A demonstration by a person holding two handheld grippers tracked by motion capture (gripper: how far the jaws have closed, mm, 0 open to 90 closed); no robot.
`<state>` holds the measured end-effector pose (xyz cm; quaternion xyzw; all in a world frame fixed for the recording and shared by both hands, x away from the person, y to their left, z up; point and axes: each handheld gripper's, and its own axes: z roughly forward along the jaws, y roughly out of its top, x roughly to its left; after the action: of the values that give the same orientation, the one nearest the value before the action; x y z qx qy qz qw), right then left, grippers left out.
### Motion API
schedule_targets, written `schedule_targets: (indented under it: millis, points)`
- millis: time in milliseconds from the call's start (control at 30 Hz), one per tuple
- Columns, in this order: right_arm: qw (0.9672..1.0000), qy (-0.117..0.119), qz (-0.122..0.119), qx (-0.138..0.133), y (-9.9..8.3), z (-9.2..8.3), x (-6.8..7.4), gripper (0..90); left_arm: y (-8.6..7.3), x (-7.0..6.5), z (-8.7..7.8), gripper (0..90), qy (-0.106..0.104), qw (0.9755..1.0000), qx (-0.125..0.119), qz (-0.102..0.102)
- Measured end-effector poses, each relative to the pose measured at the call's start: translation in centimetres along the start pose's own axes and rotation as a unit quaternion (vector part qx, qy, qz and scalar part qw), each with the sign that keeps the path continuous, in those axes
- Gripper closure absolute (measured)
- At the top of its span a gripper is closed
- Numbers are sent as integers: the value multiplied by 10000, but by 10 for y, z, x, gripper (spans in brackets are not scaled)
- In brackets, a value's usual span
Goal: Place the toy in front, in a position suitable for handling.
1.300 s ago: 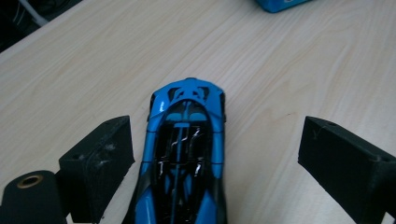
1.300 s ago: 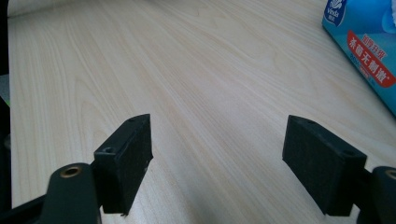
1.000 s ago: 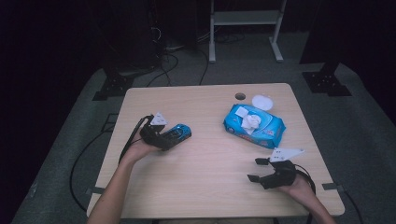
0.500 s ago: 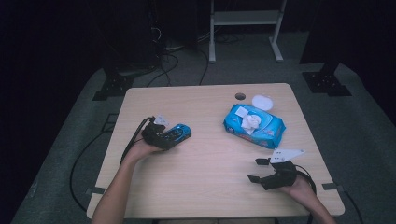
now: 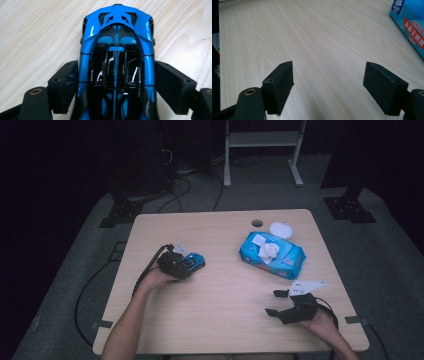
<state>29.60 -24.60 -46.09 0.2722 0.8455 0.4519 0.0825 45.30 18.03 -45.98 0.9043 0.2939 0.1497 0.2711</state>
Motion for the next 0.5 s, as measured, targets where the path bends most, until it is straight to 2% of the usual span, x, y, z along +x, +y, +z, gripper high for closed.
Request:
schedule_targets:
  millis: [133,267,300,333,500]
  points:
    - [10000,11,-19,14,0,1,1,232,-3,4,2,175,-118,9999,-8,-114]
    - [10000,12,-31,11,0,1,1,232,-3,5,2,176,-160,9998,-26,-109]
    - [10000,11,-27,18,-1,2,1,232,-4,5,1,213,-244,9996,-51,-106]
    - [10000,14,-12,29,-1,2,1,232,-4,5,0,247,-236,9997,-58,-82]
    - [10000,23,-12,46,0,3,1,232,-4,5,0,254,-267,9995,-52,-127]
